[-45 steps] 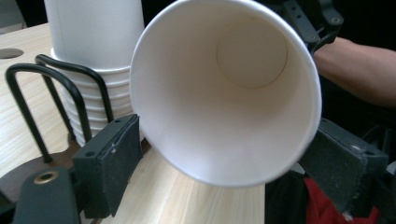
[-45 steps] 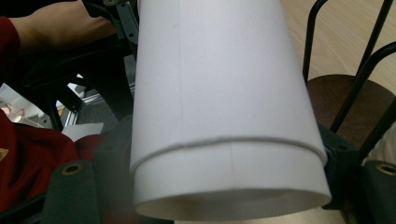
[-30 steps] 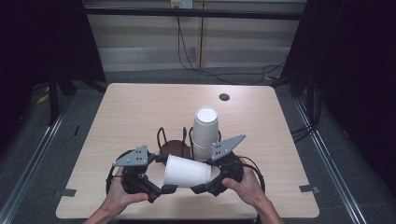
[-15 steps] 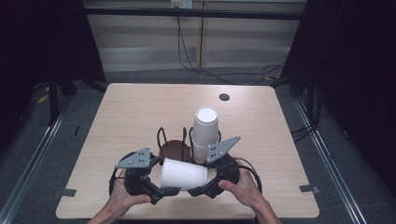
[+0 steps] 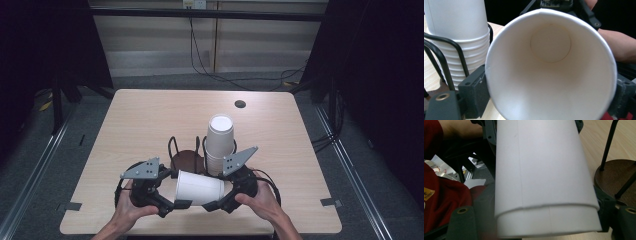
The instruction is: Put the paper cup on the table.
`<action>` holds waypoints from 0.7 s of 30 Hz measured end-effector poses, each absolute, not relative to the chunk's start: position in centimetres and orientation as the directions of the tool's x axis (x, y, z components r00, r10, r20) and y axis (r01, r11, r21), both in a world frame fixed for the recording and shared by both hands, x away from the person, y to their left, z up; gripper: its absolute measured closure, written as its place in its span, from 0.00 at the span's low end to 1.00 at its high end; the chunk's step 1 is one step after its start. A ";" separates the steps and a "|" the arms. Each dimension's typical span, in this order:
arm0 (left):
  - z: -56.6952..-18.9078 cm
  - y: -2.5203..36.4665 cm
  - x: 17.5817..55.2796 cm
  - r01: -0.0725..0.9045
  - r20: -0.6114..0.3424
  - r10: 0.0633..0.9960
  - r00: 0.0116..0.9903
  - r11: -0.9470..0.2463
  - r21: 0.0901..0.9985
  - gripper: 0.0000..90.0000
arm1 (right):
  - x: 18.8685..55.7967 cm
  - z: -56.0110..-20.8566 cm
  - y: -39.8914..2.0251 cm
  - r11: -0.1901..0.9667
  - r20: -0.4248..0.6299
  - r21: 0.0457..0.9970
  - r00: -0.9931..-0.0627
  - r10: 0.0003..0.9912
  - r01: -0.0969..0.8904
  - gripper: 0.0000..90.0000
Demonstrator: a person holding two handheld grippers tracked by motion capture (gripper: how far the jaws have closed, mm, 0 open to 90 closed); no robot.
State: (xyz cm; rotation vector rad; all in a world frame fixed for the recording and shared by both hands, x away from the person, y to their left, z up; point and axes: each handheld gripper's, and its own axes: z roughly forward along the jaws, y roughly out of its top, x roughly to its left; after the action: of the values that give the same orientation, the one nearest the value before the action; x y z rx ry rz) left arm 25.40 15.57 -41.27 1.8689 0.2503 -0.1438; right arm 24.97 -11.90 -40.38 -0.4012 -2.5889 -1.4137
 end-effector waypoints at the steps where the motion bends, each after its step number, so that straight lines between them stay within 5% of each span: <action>1: -41.2 15.6 25.4 0.243 -0.226 0.092 0.970 -0.284 0.927 0.14 | 25.0 -40.4 -11.9 0.515 0.271 0.799 -0.950 0.153 0.311 0.28; 21: -40.5 16.4 26.0 0.266 -0.239 0.124 0.963 -0.295 0.918 0.17 | 25.0 -40.6 -12.6 0.473 0.260 0.813 -0.939 0.225 0.339 0.16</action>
State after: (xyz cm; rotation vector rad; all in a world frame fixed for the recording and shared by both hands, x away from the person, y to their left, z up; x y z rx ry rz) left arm 25.97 16.37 -40.45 1.8743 0.2842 -0.1427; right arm 25.05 -12.61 -40.59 -0.4992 -2.5943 -1.4727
